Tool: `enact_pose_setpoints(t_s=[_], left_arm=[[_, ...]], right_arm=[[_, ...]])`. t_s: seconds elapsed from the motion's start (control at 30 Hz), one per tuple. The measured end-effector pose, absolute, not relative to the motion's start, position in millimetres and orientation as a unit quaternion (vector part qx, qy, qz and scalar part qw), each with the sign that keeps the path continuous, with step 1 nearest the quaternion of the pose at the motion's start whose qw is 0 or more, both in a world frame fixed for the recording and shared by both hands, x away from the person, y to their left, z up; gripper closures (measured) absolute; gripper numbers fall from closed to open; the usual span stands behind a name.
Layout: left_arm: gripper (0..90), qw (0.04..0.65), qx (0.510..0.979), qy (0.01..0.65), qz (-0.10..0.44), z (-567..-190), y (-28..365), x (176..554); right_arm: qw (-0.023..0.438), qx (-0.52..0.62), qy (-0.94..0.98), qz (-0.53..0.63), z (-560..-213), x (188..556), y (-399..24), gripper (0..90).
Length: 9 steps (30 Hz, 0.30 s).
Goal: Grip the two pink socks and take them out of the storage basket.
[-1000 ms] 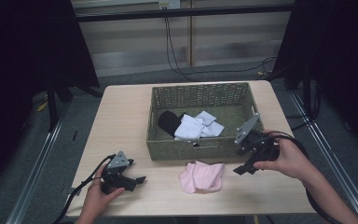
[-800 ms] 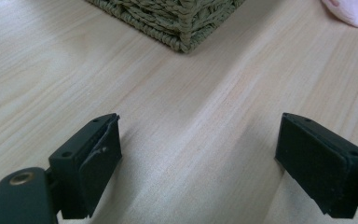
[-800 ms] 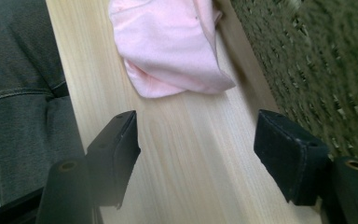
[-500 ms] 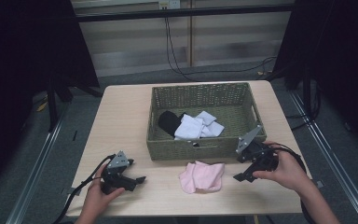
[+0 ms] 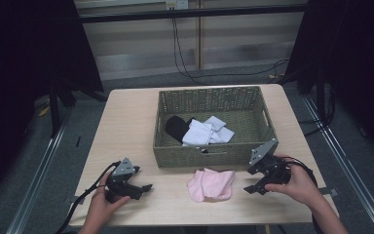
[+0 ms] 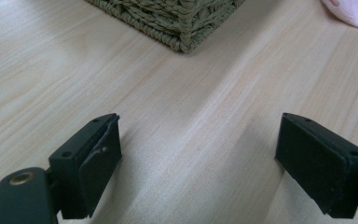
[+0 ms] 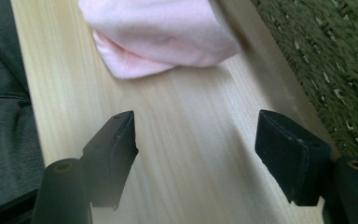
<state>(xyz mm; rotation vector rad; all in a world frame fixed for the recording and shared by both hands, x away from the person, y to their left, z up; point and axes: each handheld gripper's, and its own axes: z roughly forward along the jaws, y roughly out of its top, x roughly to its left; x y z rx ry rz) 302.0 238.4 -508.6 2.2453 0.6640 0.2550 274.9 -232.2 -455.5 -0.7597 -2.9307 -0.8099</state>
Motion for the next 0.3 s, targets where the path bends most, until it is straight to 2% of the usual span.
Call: enact_pose_setpoints(t_s=[0.3], left_arm=[[13.5,0.383,0.881,0.26,0.1,-508.6,238.4,302.0]], right_arm=[[-0.005,-0.219,-0.941,-0.26,-472.8,274.1,-229.0,26.5]])
